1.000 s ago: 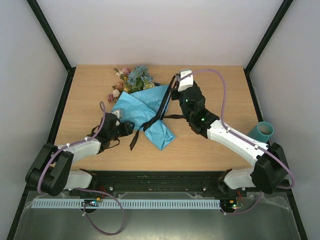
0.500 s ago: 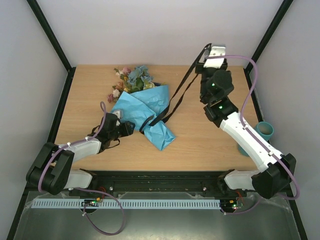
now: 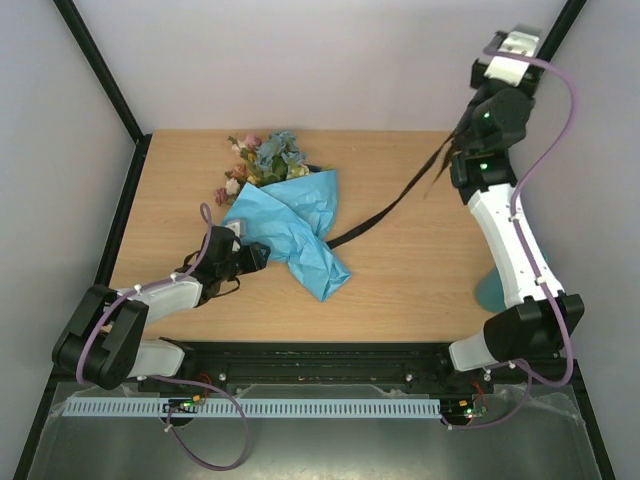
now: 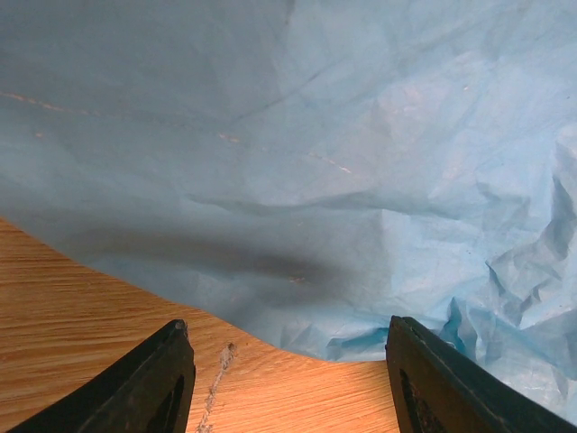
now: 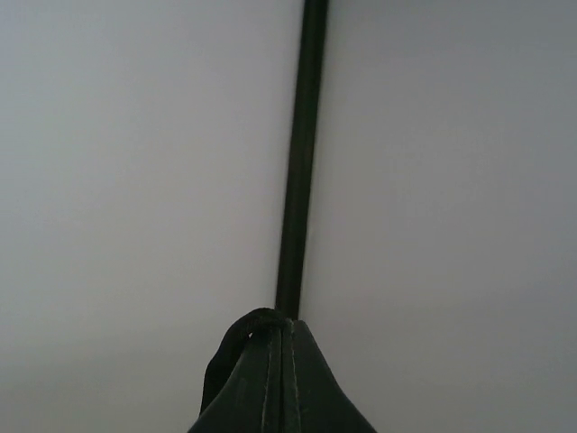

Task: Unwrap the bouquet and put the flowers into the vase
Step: Untie the ribbon from the wrapping paper, then place the ribbon at the corner of the board.

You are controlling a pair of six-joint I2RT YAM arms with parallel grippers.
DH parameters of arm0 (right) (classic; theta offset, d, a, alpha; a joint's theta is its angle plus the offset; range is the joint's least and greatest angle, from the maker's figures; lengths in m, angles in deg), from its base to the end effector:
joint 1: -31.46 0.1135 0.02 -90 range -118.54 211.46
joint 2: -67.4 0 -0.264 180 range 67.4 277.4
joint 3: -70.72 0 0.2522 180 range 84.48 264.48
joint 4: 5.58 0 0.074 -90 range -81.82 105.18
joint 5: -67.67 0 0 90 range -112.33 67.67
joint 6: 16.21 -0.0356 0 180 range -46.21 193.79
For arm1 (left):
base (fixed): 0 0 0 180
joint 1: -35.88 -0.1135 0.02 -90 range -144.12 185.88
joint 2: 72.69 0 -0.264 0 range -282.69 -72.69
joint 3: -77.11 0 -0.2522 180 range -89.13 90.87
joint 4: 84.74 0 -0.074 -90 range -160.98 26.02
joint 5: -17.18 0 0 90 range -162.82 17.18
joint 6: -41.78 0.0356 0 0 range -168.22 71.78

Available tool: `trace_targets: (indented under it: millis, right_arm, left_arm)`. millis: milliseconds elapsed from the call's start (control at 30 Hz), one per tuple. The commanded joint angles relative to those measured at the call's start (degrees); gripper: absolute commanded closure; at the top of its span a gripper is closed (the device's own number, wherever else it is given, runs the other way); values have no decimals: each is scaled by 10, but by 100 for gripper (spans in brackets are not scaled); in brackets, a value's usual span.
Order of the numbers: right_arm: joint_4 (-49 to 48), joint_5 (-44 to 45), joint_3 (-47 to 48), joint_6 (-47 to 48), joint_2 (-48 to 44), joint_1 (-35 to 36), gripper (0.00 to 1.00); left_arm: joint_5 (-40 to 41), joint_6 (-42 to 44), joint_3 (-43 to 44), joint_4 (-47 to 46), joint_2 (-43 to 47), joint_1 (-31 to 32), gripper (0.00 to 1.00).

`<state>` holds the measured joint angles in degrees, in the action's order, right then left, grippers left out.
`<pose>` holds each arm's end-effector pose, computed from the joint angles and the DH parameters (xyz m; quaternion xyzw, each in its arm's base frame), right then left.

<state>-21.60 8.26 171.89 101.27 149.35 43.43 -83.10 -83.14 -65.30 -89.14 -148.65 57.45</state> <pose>0.3037 0.0459 0.5183 0.0708 0.4966 -0.2358 0.8323 0.2247 -0.0957 0.1521 -0.0604 0.8782 -0.2911 0.3747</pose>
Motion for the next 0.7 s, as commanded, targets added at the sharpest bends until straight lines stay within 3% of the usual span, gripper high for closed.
trace_targets:
  millis: [0,167,300,667]
  right_arm:
    - [5,-7,118,27,27,-42,99]
    - [66,-22,240,30,90,-69,99]
    - [94,-44,254,3,106,-70,99]
    - [38,-110,-57,-205,50,-70,99]
  left_arm:
    - [-2,1,7,-5,6,-3,40]
    - [-1,1,4,-5,14,-3,40]
    - [-2,0,4,-3,18,-3,40]
    - [8,3,1,4,32,-3,40]
